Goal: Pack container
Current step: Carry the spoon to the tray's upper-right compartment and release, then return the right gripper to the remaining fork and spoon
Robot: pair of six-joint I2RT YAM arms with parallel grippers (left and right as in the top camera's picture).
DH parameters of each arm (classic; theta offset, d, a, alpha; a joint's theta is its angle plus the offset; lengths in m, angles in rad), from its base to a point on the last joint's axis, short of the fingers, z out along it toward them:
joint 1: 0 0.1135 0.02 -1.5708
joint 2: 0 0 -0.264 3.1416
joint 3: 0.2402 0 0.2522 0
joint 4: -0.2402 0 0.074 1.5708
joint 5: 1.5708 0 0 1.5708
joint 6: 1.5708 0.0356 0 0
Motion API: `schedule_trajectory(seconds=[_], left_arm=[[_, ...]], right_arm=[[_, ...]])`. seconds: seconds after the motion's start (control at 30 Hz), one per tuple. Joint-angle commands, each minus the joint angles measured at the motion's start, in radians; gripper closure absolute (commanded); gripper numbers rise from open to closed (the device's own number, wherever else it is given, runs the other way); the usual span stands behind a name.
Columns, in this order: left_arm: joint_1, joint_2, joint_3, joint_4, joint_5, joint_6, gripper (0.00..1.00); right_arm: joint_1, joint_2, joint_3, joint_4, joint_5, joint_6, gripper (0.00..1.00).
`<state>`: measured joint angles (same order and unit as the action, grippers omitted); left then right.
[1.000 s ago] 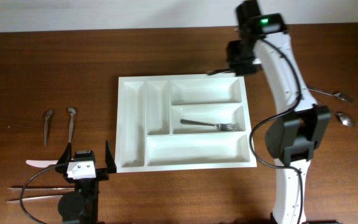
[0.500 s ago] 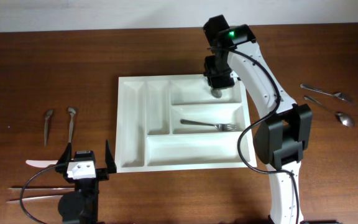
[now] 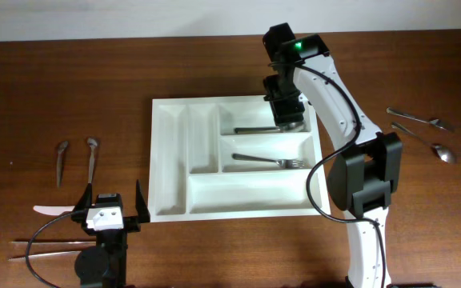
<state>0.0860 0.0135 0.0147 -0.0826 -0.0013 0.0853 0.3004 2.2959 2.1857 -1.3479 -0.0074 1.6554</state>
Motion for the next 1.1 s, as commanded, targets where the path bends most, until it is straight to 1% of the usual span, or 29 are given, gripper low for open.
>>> schedule_trajectory(seconds=[0.0, 0.1, 0.2, 0.33, 0.43, 0.53, 0.57, 0.63, 0.83, 1.07], left_arm=[[-0.005, -0.008, -0.006, -0.001, -0.003, -0.006, 0.01], [-0.005, -0.008, -0.006, 0.0, -0.003, -0.006, 0.01], [-0.005, -0.008, -0.006, 0.0, -0.003, -0.006, 0.01], [-0.005, -0.008, -0.006, 0.0, -0.003, -0.006, 0.01], [-0.005, -0.008, -0.006, 0.0, -0.003, -0.006, 0.01], [-0.005, -0.008, -0.006, 0.0, -0.003, -0.006, 0.01], [-0.005, -0.008, -0.006, 0.0, -0.003, -0.006, 0.01], [-0.005, -0.008, -0.006, 0.0, -0.003, -0.006, 0.01], [-0.005, -0.008, -0.006, 0.0, -0.003, -0.006, 0.01], [-0.005, -0.008, -0.006, 0.0, -0.003, -0.006, 0.01]], right_arm=[[-0.066, 0.001, -0.008, -0.007, 0.081, -0.116, 0.01], [-0.146, 0.001, -0.008, -0.025, 0.091, -0.164, 0.01], [-0.264, 0.001, -0.008, -0.064, 0.063, -0.163, 0.01], [-0.437, 0.001, -0.008, -0.065, -0.015, -0.163, 0.01], [-0.553, 0.001, -0.008, -0.059, -0.026, -0.165, 0.01], [-0.664, 0.002, -0.011, -0.059, -0.021, -0.304, 0.01], [-0.694, 0.002, -0.017, -0.059, -0.021, -0.331, 0.01], [-0.75, 0.002, -0.035, -0.06, -0.023, -0.34, 0.01], [-0.844, 0.002, -0.114, -0.028, -0.022, -0.338, 0.01], [-0.87, 0.002, -0.202, 0.065, -0.008, -0.338, 0.01]])
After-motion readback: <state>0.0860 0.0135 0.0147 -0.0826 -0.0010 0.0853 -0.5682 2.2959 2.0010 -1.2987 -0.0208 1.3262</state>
